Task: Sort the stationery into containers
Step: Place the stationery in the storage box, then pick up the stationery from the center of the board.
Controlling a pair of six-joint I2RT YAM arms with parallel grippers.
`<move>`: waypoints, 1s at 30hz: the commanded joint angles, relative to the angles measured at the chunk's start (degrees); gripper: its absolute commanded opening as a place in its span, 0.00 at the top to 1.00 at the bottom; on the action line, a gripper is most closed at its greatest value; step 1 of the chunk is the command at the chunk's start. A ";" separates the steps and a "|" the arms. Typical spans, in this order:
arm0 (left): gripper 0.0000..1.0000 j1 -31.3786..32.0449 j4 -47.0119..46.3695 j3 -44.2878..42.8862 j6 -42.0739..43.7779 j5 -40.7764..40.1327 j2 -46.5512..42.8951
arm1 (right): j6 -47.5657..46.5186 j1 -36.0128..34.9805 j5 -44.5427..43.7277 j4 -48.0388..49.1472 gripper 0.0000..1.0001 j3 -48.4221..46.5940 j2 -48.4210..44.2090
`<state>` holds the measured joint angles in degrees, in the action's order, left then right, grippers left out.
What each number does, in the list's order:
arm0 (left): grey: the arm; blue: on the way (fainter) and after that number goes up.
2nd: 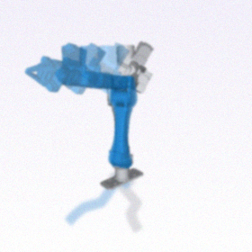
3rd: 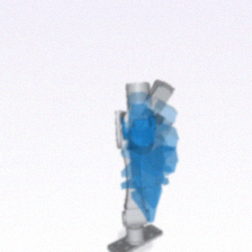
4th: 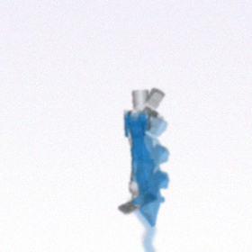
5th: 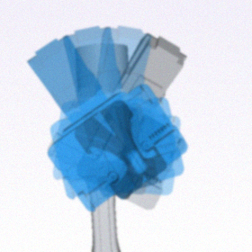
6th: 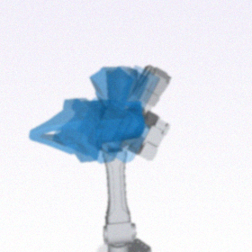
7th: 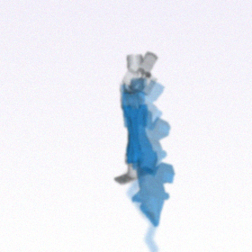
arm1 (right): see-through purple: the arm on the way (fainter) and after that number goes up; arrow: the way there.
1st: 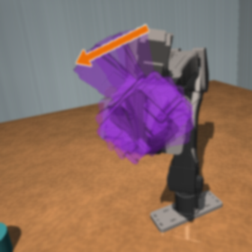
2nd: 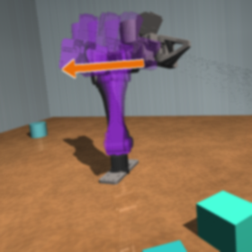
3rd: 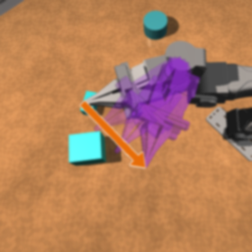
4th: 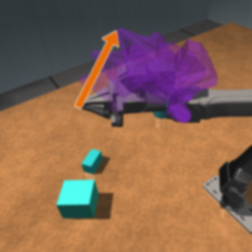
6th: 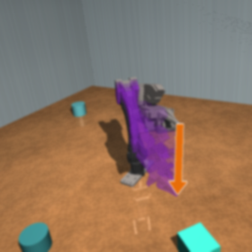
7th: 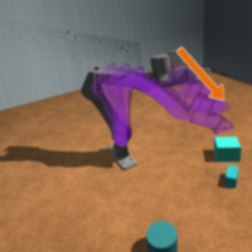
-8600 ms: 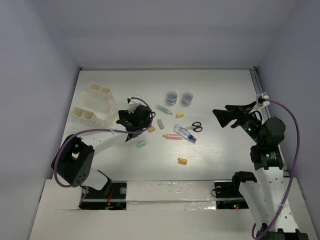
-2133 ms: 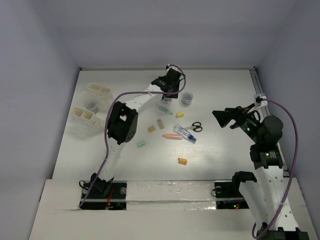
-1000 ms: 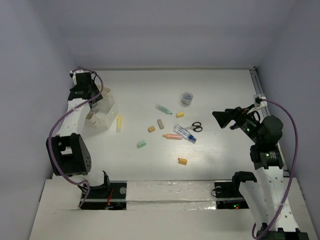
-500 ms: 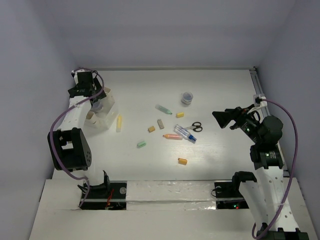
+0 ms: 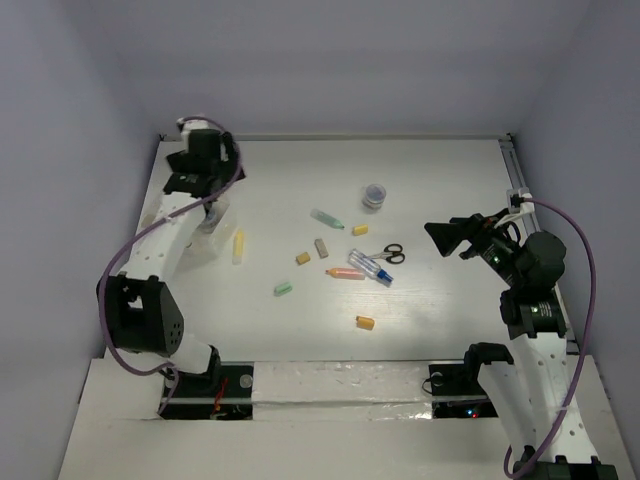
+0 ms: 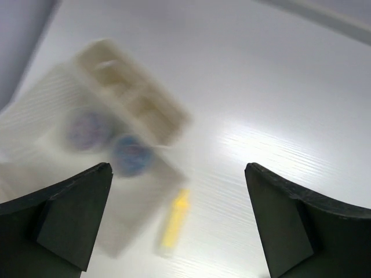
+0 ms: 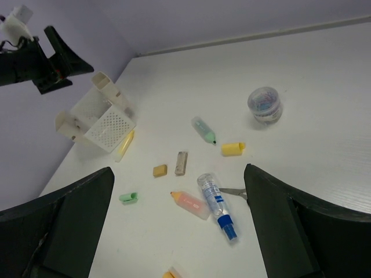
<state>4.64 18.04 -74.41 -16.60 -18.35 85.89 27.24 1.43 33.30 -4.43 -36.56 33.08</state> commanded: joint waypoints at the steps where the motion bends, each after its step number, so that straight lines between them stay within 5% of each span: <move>1: 0.03 14.98 -3.62 -6.43 -0.18 -2.47 -3.27 | -0.26 0.24 -0.78 1.53 0.00 -1.06 -0.82; 8: 0.02 33.82 -5.74 -16.01 -2.30 -0.38 11.19 | -0.53 0.24 -8.24 -0.23 0.00 -0.71 -4.69; 12: 0.01 38.85 -5.12 -24.80 -1.59 1.21 22.37 | -0.61 0.24 -10.62 -0.76 0.00 -0.53 -6.10; 19: 0.01 40.44 1.11 -45.78 -0.89 3.58 41.71 | -1.32 0.24 -12.29 -1.55 0.00 -0.88 -6.80; 30: 0.01 42.55 2.43 -53.73 2.36 -0.63 53.33 | -0.97 0.24 -9.04 -0.50 0.00 -0.89 -5.13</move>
<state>46.87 20.56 -124.27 -15.42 -15.94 139.41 26.83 1.43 23.16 -6.11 -36.56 27.94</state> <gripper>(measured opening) 0.989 0.995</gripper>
